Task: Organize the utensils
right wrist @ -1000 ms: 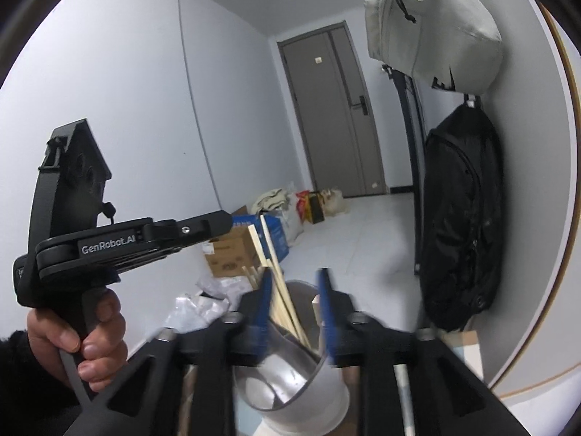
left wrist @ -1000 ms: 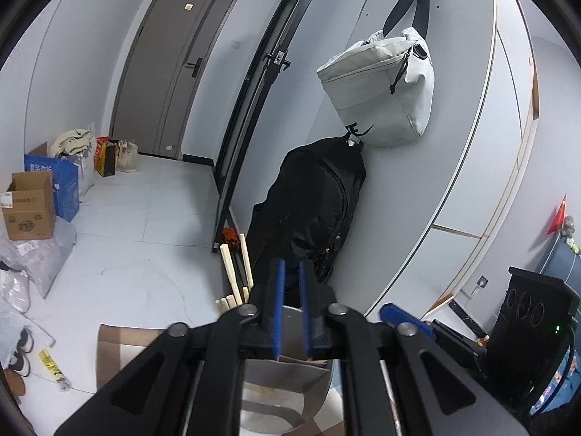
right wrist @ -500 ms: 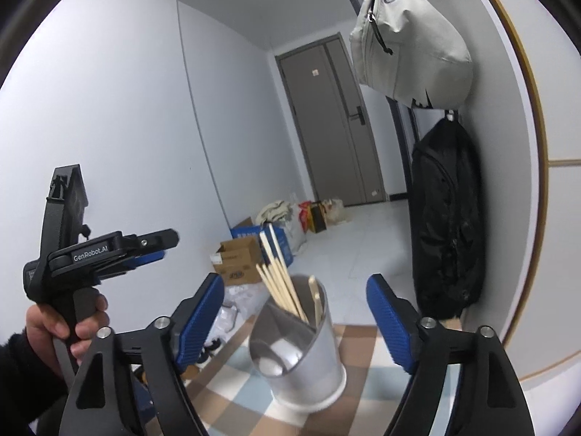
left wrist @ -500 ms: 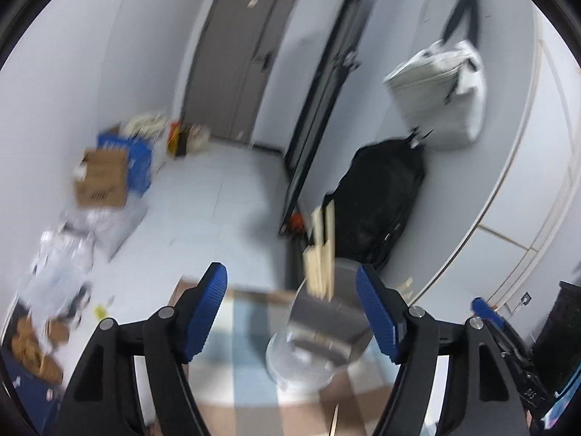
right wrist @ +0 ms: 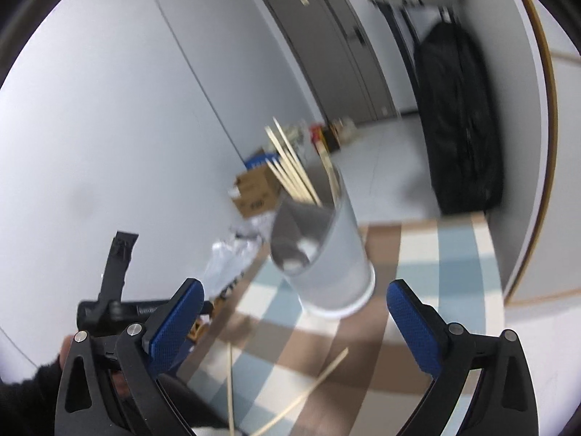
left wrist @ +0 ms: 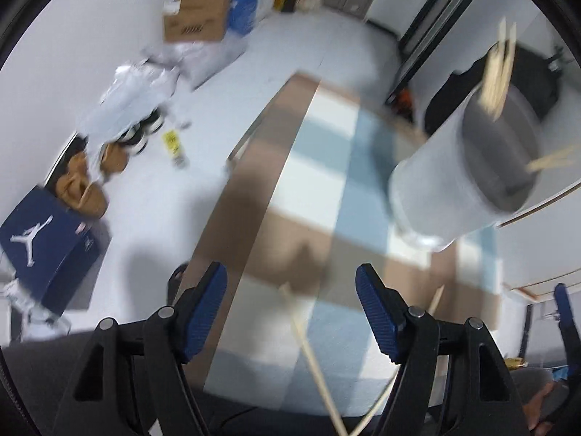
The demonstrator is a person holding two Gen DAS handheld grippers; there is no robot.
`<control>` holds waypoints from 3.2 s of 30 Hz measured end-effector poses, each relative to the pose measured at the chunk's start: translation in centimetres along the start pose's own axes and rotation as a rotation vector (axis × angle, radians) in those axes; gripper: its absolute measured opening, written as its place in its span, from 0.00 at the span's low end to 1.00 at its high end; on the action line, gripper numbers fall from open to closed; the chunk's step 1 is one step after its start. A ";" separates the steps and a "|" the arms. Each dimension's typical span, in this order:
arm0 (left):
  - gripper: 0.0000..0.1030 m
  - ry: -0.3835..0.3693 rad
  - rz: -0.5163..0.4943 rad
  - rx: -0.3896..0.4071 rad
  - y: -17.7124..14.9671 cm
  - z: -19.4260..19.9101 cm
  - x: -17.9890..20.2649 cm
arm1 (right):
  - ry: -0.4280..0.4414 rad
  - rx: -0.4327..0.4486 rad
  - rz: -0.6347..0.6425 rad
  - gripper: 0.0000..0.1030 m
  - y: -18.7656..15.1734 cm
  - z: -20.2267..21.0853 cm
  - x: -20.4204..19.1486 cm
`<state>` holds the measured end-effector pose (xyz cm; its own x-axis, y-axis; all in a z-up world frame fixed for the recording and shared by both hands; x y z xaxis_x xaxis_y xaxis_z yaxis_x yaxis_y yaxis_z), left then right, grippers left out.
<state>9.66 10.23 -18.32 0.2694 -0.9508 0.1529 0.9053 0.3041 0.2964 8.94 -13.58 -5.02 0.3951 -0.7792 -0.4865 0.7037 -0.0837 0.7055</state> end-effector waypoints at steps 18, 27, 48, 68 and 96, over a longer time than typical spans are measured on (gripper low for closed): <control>0.02 0.182 -0.118 -0.027 -2.5 -2.8 0.7 | -0.028 -0.252 -0.194 0.99 -5.7 -2.8 3.6; 0.02 0.057 -0.094 0.021 -1.5 -2.4 2.5 | -0.035 -0.457 -0.265 0.70 -9.9 -6.0 4.7; 0.02 -0.206 -0.017 0.267 3.2 4.1 4.0 | -0.362 -0.651 -0.093 0.06 -10.7 -11.4 5.0; 0.02 -0.305 -0.074 0.428 5.4 10.5 7.3 | -0.201 -0.076 -0.151 0.02 -1.3 -2.8 3.3; 0.48 -0.148 0.044 0.158 7.1 0.7 1.4 | -0.114 -0.113 -0.296 0.03 -2.0 -4.9 7.6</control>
<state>16.23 11.12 -15.30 0.2458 -0.9212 0.3017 0.8279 0.3614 0.4289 13.43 -16.28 -12.66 0.0992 -0.7965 -0.5965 0.8414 -0.2528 0.4775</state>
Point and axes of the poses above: each gripper's, at about its wrist camera, not at the fingertips, and z roughly against the way its jaws point, x to its right, y to its top, the point moved 10 cm from there along -z, roughly the way its jaws point, and after that the axes turned 5 degrees about y, right-handed, at the moved point
